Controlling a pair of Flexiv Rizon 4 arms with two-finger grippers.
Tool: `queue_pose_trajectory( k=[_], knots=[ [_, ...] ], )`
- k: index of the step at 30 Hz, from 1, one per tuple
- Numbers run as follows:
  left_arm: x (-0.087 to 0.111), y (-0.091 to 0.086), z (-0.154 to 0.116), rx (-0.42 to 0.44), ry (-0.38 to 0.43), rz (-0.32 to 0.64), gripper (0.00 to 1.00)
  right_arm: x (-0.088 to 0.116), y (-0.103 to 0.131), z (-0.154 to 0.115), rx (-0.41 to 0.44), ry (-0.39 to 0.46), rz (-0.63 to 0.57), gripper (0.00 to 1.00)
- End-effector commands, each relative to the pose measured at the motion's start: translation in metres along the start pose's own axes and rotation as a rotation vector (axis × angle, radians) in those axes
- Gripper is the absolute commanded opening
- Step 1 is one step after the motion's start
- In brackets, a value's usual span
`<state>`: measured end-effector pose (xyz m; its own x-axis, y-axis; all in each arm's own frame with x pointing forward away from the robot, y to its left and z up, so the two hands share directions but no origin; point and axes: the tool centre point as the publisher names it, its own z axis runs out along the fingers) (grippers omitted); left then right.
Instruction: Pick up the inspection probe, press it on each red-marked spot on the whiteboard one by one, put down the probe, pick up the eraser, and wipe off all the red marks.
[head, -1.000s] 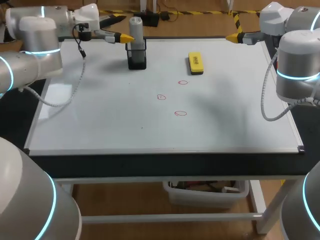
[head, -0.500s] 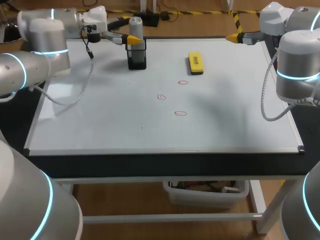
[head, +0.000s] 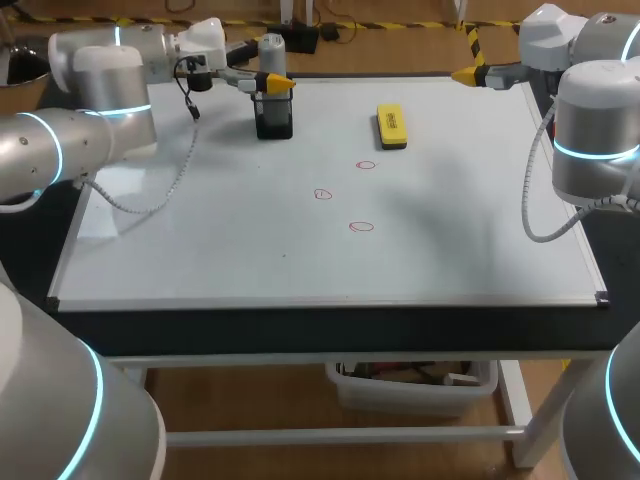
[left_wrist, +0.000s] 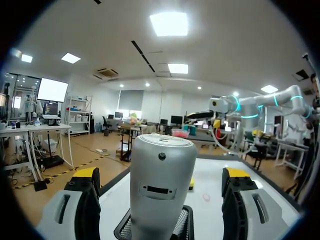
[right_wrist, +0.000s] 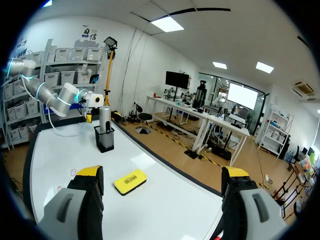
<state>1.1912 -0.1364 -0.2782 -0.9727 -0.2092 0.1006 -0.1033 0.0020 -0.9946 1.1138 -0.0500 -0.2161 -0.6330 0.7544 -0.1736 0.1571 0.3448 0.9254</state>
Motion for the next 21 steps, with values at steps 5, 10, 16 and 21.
queue_pose_trajectory(
  k=[5, 10, 16, 21],
  knots=[
    [0.0008, 0.0013, 0.0023, -0.001, -0.002, 0.002, 1.00, 0.0000, 0.0000, 0.0000, 0.000, 0.000, 0.000, 1.00],
    [0.0008, 0.0011, 0.0017, 0.000, 0.001, 0.004, 1.00, 0.0000, 0.0000, 0.0000, 0.000, 0.000, 0.000, 1.00],
    [0.0016, 0.0011, -0.0008, -0.006, 0.007, 0.010, 0.35, 0.0000, 0.0000, 0.0000, 0.000, 0.000, 0.000, 1.00],
    [0.0026, 0.0020, -0.0029, -0.006, 0.016, 0.017, 0.00, 0.0000, 0.0000, 0.0000, 0.000, 0.000, 0.000, 1.00]
  ],
)
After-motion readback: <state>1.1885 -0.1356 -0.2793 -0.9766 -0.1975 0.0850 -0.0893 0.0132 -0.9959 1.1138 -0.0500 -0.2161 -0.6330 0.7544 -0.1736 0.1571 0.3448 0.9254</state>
